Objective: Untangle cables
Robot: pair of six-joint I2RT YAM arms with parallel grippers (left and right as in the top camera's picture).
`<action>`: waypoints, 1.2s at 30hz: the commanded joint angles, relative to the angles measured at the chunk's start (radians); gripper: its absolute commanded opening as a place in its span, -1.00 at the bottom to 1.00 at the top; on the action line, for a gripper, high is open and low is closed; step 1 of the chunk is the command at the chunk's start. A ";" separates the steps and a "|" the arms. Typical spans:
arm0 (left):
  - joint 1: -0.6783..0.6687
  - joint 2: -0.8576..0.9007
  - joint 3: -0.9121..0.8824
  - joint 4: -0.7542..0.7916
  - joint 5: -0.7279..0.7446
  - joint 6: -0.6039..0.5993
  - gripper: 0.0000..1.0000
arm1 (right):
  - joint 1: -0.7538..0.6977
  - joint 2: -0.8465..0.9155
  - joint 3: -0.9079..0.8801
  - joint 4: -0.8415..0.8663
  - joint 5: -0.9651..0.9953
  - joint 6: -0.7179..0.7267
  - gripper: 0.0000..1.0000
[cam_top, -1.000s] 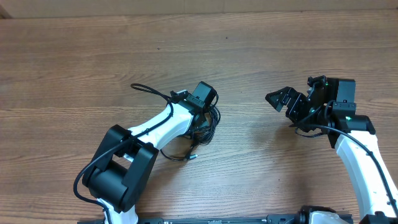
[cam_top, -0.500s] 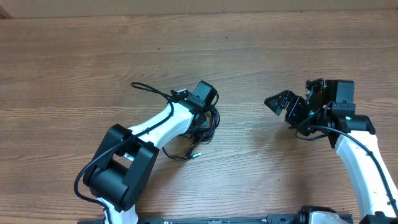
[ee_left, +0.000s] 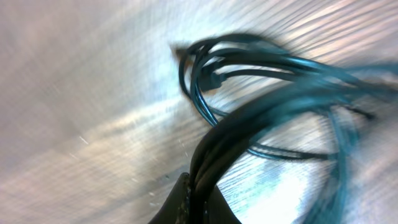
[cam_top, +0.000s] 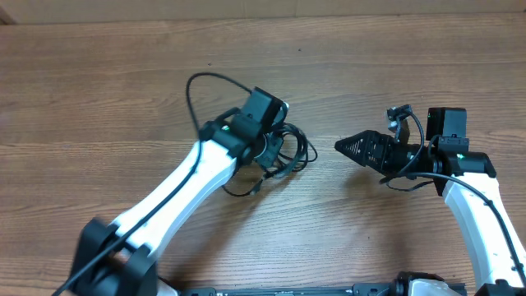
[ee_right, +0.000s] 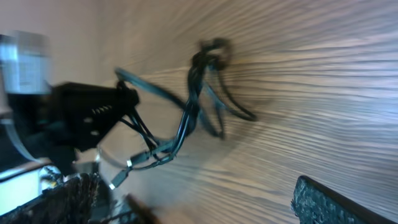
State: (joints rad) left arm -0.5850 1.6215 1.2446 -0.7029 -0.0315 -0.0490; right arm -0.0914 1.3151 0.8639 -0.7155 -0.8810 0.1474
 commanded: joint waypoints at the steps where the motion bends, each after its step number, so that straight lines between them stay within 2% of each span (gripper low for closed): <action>1: 0.002 -0.098 0.027 0.005 0.025 0.248 -0.92 | -0.003 0.002 0.013 0.021 -0.147 -0.048 1.00; 5: 0.002 -0.132 0.027 0.007 0.021 0.270 -0.92 | -0.003 0.002 0.013 0.052 -0.198 -0.043 0.99; 27: 0.002 -0.216 0.028 0.112 0.025 0.308 -0.92 | 0.001 0.002 0.013 0.101 -0.199 -0.018 0.97; 32: 0.002 -0.246 0.028 0.119 0.051 0.352 -0.92 | 0.039 0.002 0.013 0.120 -0.246 -0.052 0.97; 36: 0.002 -0.265 0.028 0.134 0.052 0.325 -0.92 | 0.085 0.002 0.013 0.145 -0.246 -0.046 0.97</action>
State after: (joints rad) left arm -0.5846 1.4014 1.2518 -0.5846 -0.0063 0.2691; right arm -0.0372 1.3159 0.8639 -0.5846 -1.1007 0.1131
